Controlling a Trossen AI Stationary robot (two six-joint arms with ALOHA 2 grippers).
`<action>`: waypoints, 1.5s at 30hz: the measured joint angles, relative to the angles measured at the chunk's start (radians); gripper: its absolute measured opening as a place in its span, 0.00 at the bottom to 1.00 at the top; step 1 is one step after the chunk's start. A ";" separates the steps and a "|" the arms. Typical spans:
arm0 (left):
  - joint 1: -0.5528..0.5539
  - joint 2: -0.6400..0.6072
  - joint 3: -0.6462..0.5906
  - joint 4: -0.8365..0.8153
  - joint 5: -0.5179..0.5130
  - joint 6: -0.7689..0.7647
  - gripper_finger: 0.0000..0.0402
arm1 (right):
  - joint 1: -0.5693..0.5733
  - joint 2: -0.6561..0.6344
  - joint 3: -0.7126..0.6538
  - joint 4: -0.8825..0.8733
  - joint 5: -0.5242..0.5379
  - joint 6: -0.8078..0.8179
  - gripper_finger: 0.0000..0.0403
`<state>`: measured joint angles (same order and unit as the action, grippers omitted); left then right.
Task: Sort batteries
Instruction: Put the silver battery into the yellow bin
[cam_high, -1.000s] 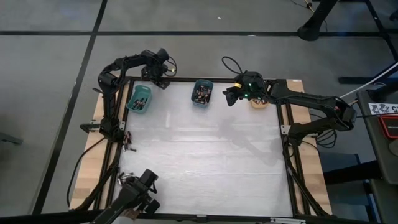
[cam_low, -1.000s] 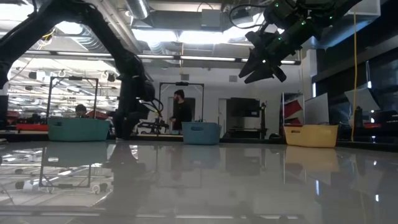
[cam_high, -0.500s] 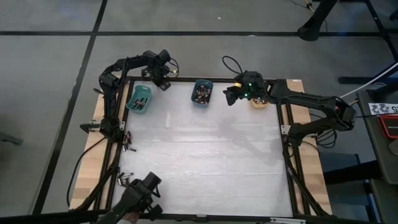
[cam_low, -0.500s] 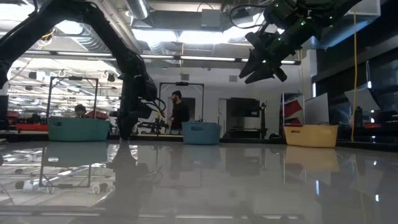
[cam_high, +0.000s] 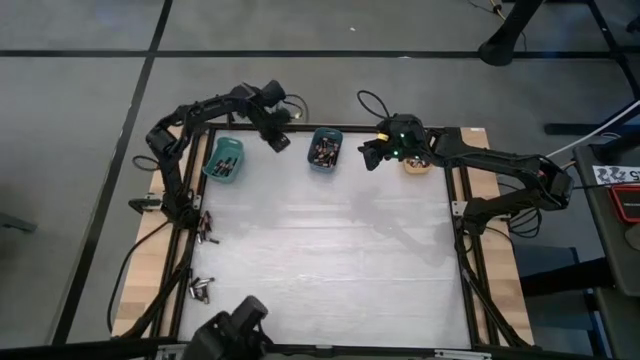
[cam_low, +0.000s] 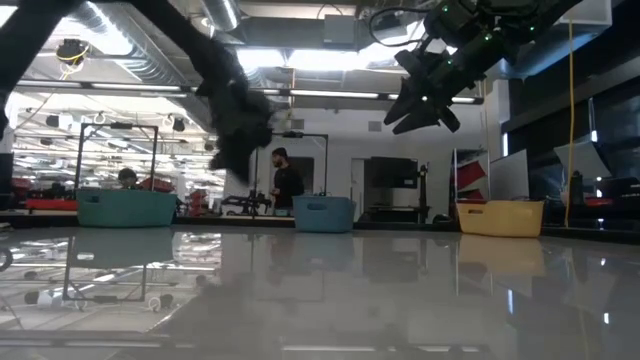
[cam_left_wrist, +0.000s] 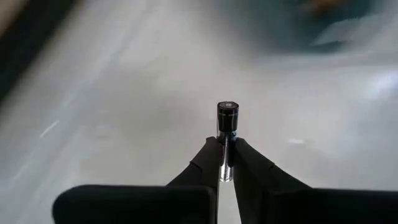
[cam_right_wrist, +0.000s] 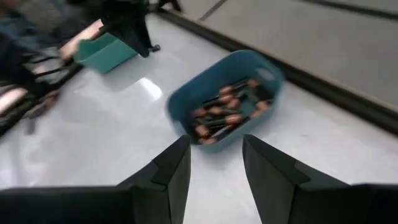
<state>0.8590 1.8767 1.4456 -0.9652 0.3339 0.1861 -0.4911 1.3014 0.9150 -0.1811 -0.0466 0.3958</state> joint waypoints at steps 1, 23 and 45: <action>-0.014 -0.015 0.000 0.017 0.070 -0.003 0.04 | 0.000 0.000 0.000 0.006 -0.030 0.000 0.36; -0.330 -0.135 0.003 0.742 0.395 -0.258 0.04 | 0.032 0.000 0.000 0.411 -0.348 0.102 0.70; -0.377 -0.135 0.003 0.807 0.386 -0.296 0.05 | 0.127 0.000 0.000 0.418 -0.129 -0.008 0.48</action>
<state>0.4818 1.7412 1.4483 -0.1586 0.7197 -0.1097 -0.3641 1.3014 0.9150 0.2367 -0.1761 0.3875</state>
